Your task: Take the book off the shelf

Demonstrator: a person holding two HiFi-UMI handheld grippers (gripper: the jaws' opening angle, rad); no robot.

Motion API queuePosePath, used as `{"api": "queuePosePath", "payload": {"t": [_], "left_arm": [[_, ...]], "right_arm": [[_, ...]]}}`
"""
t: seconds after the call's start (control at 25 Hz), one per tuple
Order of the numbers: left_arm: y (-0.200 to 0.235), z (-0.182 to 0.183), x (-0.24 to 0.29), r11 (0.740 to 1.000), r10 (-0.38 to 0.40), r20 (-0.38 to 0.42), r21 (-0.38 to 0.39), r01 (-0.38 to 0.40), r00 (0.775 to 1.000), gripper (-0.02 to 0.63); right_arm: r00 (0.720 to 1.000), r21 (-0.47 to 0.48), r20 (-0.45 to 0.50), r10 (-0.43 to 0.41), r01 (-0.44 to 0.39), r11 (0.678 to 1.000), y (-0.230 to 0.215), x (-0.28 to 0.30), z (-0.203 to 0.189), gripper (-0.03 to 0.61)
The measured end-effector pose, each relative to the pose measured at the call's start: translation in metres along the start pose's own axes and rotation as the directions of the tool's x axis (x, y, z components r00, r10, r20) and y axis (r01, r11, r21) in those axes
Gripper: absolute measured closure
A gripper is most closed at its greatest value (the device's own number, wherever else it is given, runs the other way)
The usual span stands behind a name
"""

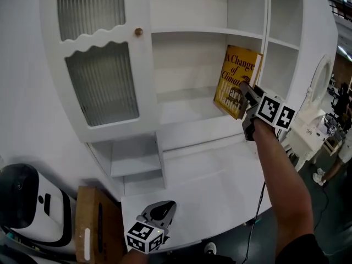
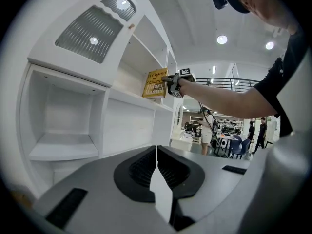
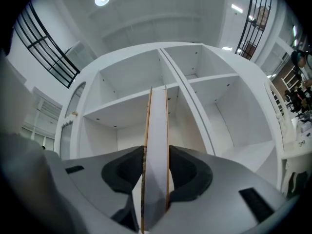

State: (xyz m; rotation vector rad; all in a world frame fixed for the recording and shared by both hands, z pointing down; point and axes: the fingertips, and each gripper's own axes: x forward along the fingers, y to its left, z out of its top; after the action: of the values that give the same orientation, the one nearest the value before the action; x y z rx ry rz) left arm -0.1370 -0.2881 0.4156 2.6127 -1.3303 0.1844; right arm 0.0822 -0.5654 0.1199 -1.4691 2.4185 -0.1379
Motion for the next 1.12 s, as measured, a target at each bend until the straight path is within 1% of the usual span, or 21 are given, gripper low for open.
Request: {"api": "queuePosePath", "payload": {"t": [0.28,0.4,0.52,0.6,0.72,0.8,0.92,1.04,1.12], "left_arm": [[-0.004,-0.003,-0.012,0.999,-0.053,0.005,0.008,0.053,0.999,0.595],[-0.007,-0.021,-0.017,0.997,-0.074,0.003,0.005,0.074,0.997,0.595],[-0.012,-0.043,-0.024,0.995,-0.095,0.000,0.008,0.095,0.995,0.595],[-0.011,-0.037,-0.023,0.995,-0.101,-0.002,0.003,0.101,0.995,0.595],[-0.006,-0.013,-0.013,0.995,-0.101,-0.003,-0.003,0.101,0.995,0.595],[-0.006,-0.012,-0.011,0.995,-0.097,-0.001,-0.003,0.097,0.995,0.595],[-0.007,-0.022,-0.013,0.997,-0.072,0.001,0.007,0.072,0.997,0.595],[-0.006,-0.026,-0.009,0.999,-0.040,-0.003,0.011,0.040,0.999,0.595],[-0.008,-0.030,-0.005,1.000,-0.020,-0.010,0.008,0.020,1.000,0.595]], "right_arm": [[0.998,0.031,0.052,0.035,-0.037,0.999,0.028,-0.066,0.006,0.417],[0.996,0.027,0.062,0.060,-0.061,0.998,0.043,-0.102,-0.005,0.417],[0.995,0.016,0.046,0.087,-0.088,0.996,0.060,-0.140,-0.025,0.417],[0.994,0.006,0.017,0.110,-0.110,0.994,0.069,-0.149,-0.027,0.417],[0.989,0.018,-0.041,0.141,-0.141,0.990,0.069,-0.149,-0.029,0.417],[0.985,0.046,-0.077,0.156,-0.152,0.987,0.066,-0.158,-0.046,0.417],[0.972,0.119,-0.135,0.192,-0.176,0.977,0.062,-0.176,-0.092,0.417],[0.947,0.188,-0.211,0.242,-0.204,0.961,0.058,-0.186,-0.139,0.417],[0.923,0.234,-0.273,0.272,-0.211,0.949,0.053,-0.195,-0.176,0.417]]}}
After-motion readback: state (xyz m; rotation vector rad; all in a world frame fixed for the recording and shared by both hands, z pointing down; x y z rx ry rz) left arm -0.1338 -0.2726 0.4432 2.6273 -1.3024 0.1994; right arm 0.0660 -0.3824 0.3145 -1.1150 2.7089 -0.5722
